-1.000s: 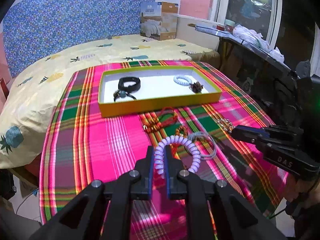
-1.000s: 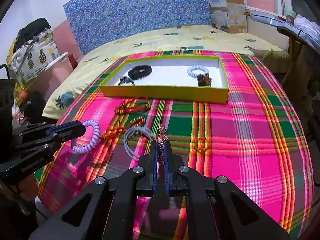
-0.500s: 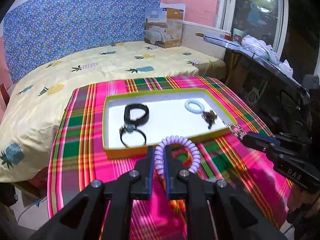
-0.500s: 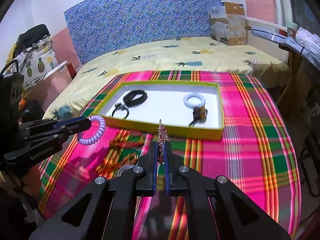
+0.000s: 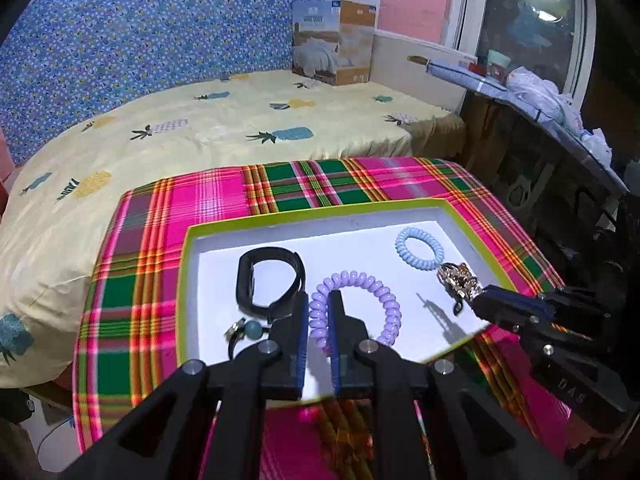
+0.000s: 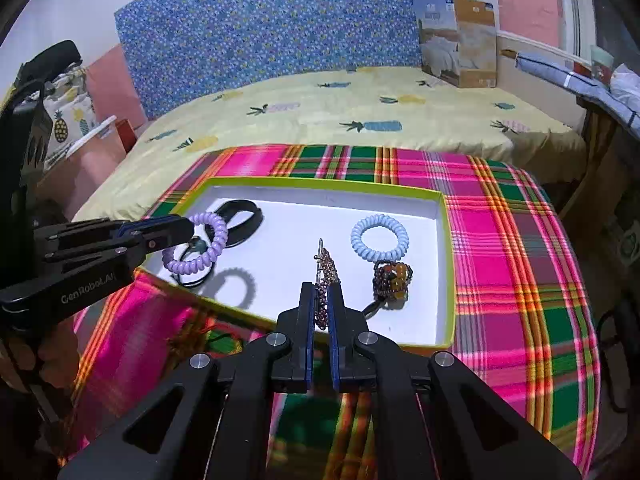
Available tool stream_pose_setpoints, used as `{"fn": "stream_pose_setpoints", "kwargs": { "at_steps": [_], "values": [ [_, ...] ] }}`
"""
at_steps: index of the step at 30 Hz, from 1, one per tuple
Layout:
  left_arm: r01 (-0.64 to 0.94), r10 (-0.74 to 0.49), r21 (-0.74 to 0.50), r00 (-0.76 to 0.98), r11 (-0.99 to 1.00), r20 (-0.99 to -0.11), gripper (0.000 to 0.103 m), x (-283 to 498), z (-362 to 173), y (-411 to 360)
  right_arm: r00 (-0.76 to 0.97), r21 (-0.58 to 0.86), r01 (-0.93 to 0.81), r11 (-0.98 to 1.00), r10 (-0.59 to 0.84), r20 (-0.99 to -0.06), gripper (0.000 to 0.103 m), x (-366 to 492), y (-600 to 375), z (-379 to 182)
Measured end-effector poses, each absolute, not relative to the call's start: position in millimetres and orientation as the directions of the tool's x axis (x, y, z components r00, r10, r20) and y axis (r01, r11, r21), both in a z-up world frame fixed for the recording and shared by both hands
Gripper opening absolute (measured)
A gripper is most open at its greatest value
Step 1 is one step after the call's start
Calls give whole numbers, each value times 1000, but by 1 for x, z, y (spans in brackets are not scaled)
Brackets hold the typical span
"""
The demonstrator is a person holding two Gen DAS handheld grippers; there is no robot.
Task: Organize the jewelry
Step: 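Carry the lilac coil tie and brooch into the white box and lower them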
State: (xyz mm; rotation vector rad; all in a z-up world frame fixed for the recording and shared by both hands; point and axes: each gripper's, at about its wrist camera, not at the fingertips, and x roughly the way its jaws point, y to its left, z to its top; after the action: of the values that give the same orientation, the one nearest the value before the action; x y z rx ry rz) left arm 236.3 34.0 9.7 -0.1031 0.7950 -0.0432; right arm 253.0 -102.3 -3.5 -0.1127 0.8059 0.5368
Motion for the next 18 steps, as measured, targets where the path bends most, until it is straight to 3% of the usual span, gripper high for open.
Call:
{"fn": "stream_pose_setpoints", "kwargs": {
  "at_steps": [18],
  "values": [
    [16,-95,-109,630,994,-771,10,295,-29,20,535,74,-469,880,350,-769,6,286,-100,-28]
  ]
}}
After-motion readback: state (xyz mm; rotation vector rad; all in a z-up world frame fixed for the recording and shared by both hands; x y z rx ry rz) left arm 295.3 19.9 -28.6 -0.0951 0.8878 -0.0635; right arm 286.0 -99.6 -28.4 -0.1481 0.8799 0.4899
